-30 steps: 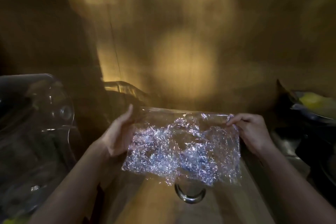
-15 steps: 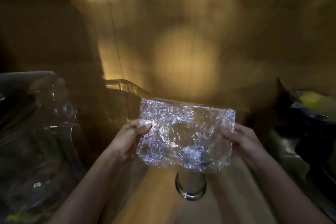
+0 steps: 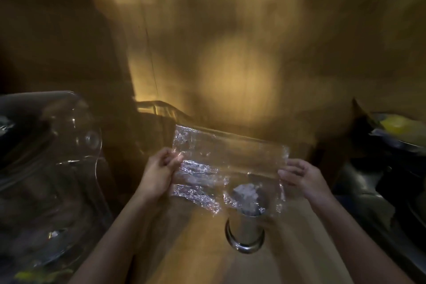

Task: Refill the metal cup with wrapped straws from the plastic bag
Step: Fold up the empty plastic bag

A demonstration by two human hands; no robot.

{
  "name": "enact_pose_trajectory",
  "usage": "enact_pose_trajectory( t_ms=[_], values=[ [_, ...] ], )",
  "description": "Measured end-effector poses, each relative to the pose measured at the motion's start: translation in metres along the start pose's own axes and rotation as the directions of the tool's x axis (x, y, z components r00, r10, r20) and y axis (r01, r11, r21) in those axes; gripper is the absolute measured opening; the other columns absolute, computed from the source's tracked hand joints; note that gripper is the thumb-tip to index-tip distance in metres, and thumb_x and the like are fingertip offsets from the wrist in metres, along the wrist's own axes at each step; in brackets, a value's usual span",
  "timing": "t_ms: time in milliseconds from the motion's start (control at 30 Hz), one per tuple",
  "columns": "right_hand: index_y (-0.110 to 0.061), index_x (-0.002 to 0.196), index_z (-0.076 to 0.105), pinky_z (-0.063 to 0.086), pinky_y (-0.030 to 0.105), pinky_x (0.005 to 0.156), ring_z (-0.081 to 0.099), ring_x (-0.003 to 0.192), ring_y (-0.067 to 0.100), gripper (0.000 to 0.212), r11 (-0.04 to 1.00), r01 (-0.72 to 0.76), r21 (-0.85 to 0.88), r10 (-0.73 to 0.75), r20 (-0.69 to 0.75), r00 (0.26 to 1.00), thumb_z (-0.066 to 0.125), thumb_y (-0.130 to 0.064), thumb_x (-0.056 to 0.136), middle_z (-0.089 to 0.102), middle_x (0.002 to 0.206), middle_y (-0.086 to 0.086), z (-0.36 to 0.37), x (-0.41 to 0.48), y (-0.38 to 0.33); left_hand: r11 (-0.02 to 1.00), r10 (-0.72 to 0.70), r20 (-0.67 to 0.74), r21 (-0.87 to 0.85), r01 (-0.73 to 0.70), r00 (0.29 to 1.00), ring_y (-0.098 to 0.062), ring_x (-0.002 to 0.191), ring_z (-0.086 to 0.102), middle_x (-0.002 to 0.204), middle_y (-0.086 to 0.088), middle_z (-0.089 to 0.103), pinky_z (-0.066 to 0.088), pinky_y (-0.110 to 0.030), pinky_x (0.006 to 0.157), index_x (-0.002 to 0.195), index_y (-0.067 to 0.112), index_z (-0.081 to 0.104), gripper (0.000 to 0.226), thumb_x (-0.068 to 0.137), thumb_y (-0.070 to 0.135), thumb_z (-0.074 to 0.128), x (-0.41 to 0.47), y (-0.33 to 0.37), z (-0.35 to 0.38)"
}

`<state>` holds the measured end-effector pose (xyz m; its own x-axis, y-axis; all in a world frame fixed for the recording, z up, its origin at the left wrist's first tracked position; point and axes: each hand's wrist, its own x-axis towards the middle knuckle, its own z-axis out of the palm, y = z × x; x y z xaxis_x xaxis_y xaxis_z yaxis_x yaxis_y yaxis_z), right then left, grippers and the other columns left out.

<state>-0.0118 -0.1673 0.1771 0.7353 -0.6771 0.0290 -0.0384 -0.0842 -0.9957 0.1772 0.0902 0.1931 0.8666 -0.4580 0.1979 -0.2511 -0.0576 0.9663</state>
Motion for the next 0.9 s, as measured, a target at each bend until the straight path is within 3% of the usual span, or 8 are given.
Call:
enact_pose_trajectory(
  t_ms=[133, 300, 367, 533, 633, 733, 800, 900],
  values=[
    [-0.015, 0.121, 0.053, 0.04, 0.025, 0.087, 0.051, 0.1, 0.009, 0.048, 0.927, 0.123, -0.355, -0.163, -0.083, 0.983, 0.072, -0.016, 0.077, 0.055, 0.111, -0.005, 0.0, 0.003, -0.012, 0.967, 0.127, 0.078, 0.211, -0.141, 0.989, -0.009, 0.061, 0.054, 0.06, 0.011, 0.061, 0.044, -0.027, 0.06, 0.069, 0.018, 0.055, 0.02, 0.086, 0.008, 0.061, 0.003, 0.013, -0.016],
    [-0.042, 0.12, 0.047, 0.035, 0.015, 0.085, 0.045, 0.102, -0.017, 0.058, 0.865, 0.252, -0.433, -0.107, 0.332, 0.937, 0.076, -0.034, 0.07, 0.051, 0.114, -0.024, 0.024, -0.004, -0.041, 0.87, 0.211, 0.298, 0.376, -0.318, 0.931, 0.006, 0.068, 0.056, 0.073, 0.01, 0.062, 0.04, -0.009, 0.068, 0.073, 0.024, 0.056, 0.018, 0.085, 0.013, 0.063, 0.004, 0.037, -0.012],
    [-0.039, 0.123, 0.047, 0.035, 0.012, 0.088, 0.047, 0.106, -0.013, 0.062, 0.844, 0.307, -0.439, -0.105, 0.426, 0.898, 0.077, -0.033, 0.068, 0.053, 0.117, -0.02, 0.039, -0.005, -0.046, 0.834, 0.227, 0.375, 0.401, -0.378, 0.899, 0.004, 0.072, 0.059, 0.073, 0.009, 0.064, 0.043, -0.013, 0.07, 0.075, 0.025, 0.058, 0.013, 0.085, 0.019, 0.063, 0.004, 0.048, -0.007],
    [-0.019, 0.077, 0.066, 0.049, 0.011, 0.063, 0.062, 0.065, -0.006, 0.015, 0.905, 0.333, -0.264, -0.219, 0.382, 0.898, 0.075, -0.008, 0.072, 0.067, 0.071, -0.008, 0.06, -0.003, -0.054, 0.79, 0.244, 0.417, 0.438, -0.429, 0.875, -0.003, 0.069, 0.06, 0.075, 0.008, 0.066, 0.048, -0.022, 0.066, 0.08, 0.032, 0.062, 0.002, 0.082, 0.033, 0.064, 0.005, 0.066, -0.007],
    [0.002, 0.071, 0.065, 0.048, 0.015, 0.05, 0.06, 0.05, 0.004, 0.008, 0.949, 0.291, -0.119, -0.254, 0.253, 0.933, 0.073, 0.001, 0.07, 0.065, 0.057, 0.0, 0.057, 0.004, -0.053, 0.933, 0.277, 0.108, 0.207, -0.295, 0.955, 0.004, 0.051, 0.056, 0.061, 0.011, 0.069, 0.042, -0.011, 0.045, 0.073, 0.028, 0.064, 0.01, 0.08, 0.022, 0.068, 0.011, 0.068, -0.02],
    [0.003, 0.071, 0.061, 0.044, 0.019, 0.041, 0.055, 0.04, 0.013, 0.015, 0.978, 0.185, 0.097, -0.197, 0.14, 0.97, 0.074, 0.0, 0.063, 0.064, 0.05, 0.005, 0.051, 0.009, -0.05, 0.965, 0.063, -0.087, -0.25, -0.083, 0.994, -0.003, 0.053, 0.059, 0.07, 0.002, 0.073, 0.045, -0.016, 0.051, 0.091, 0.019, 0.061, 0.027, 0.076, 0.041, 0.062, 0.015, 0.058, -0.035],
    [-0.002, 0.068, 0.063, 0.044, 0.018, 0.038, 0.055, 0.038, 0.014, 0.018, 0.964, 0.112, 0.242, -0.146, 0.128, 0.981, 0.075, -0.007, 0.057, 0.065, 0.049, 0.007, 0.049, 0.011, -0.049, 0.858, -0.11, 0.128, -0.488, 0.159, 0.986, -0.009, 0.064, 0.067, 0.085, -0.005, 0.072, 0.05, -0.026, 0.061, 0.113, 0.013, 0.054, 0.065, 0.068, 0.059, 0.056, 0.009, 0.046, -0.031],
    [-0.008, 0.065, 0.065, 0.047, 0.02, 0.038, 0.059, 0.04, 0.016, 0.015, 0.952, 0.065, 0.3, -0.119, 0.167, 0.979, 0.075, -0.01, 0.054, 0.067, 0.052, 0.009, 0.055, 0.009, -0.048, 0.767, -0.124, 0.433, -0.53, 0.363, 0.893, -0.018, 0.087, 0.069, 0.095, -0.004, 0.073, 0.055, -0.038, 0.078, 0.119, 0.016, 0.055, 0.087, 0.05, 0.065, 0.075, -0.007, 0.03, -0.01]
  ],
)
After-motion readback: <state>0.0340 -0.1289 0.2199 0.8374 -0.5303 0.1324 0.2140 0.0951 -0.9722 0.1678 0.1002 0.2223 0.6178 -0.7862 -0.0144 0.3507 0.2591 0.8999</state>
